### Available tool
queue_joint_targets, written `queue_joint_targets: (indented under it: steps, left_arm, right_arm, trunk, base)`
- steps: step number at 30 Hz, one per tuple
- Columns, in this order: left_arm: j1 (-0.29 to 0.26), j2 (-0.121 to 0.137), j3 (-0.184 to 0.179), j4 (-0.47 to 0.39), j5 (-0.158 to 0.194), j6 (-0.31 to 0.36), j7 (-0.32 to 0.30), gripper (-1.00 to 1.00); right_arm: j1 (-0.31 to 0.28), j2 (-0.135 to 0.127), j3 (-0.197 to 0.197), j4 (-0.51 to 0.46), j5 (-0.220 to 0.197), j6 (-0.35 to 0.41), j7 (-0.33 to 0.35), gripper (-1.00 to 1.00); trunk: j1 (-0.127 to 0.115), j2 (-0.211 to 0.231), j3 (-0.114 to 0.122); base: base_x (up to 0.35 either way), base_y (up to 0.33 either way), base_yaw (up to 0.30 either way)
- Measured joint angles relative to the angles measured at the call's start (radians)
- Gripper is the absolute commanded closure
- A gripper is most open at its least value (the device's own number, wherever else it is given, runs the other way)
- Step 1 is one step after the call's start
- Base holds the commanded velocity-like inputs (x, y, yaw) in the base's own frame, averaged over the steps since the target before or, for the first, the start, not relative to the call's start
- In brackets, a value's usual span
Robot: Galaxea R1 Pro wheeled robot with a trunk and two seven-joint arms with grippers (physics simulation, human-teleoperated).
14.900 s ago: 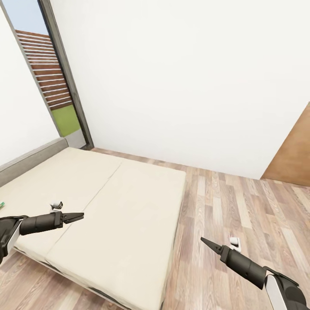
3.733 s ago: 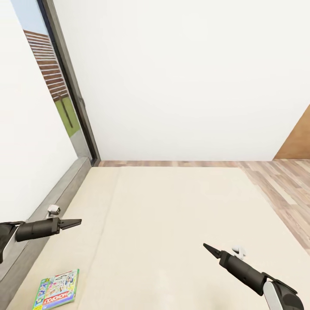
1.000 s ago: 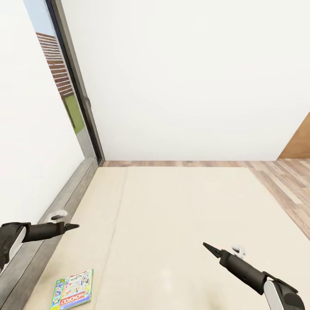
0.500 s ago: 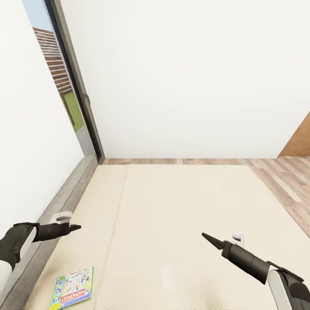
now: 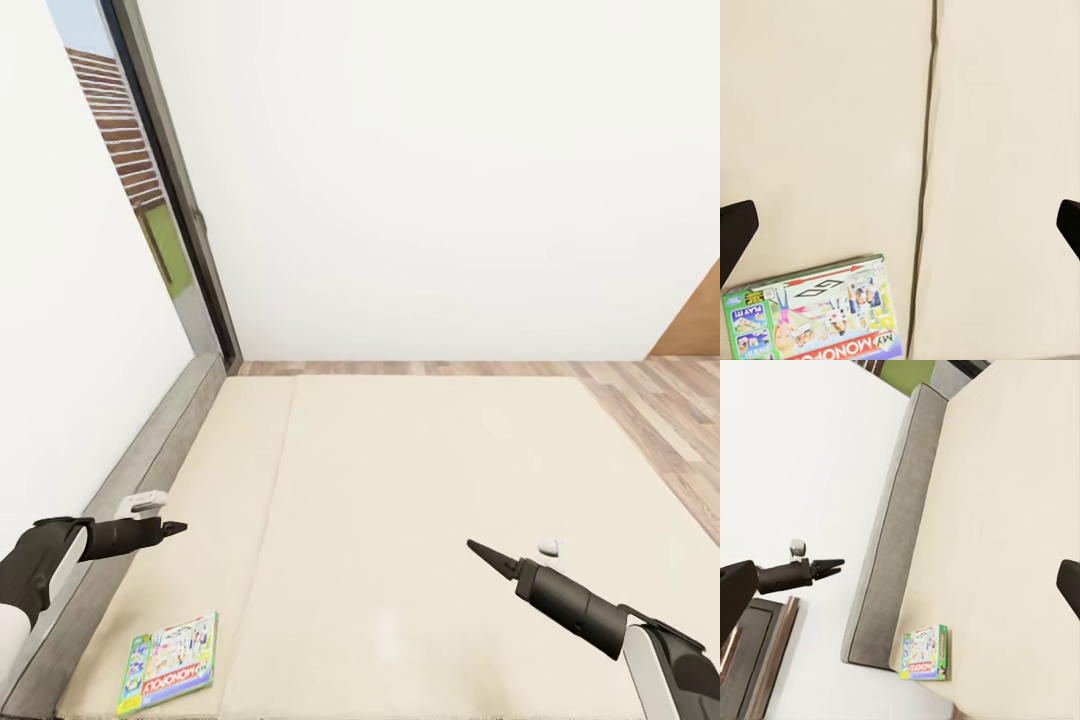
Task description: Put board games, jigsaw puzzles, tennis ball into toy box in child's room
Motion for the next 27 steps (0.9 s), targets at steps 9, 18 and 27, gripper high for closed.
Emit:
queue_joint_targets:
  steps: [9, 18, 27]
  left_arm:
    - [0.000, 0.000, 0.000, 0.000, 0.000, -0.001, -0.002, -1.00]
    - [0.000, 0.000, 0.000, 0.000, 0.000, -0.002, -0.001, -1.00]
    - [0.000, 0.000, -0.001, 0.000, 0.000, -0.001, 0.001, -1.00]
  right_arm:
    - [0.000, 0.021, -0.003, -0.001, 0.000, 0.018, 0.000, -1.00]
    - [0.000, 0.025, -0.003, 0.000, 0.001, 0.019, -0.001, -1.00]
    - [0.000, 0.026, -0.002, 0.003, 0.002, 0.017, -0.004, -1.00]
  trunk:
    - [0.000, 0.000, -0.015]
    - [0.000, 0.000, -0.029]
    - [0.000, 0.000, -0.044]
  base:
    - [0.000, 0.000, 0.000]
    - [0.000, 0.000, 0.000]
    - [0.000, 0.069, 0.000]
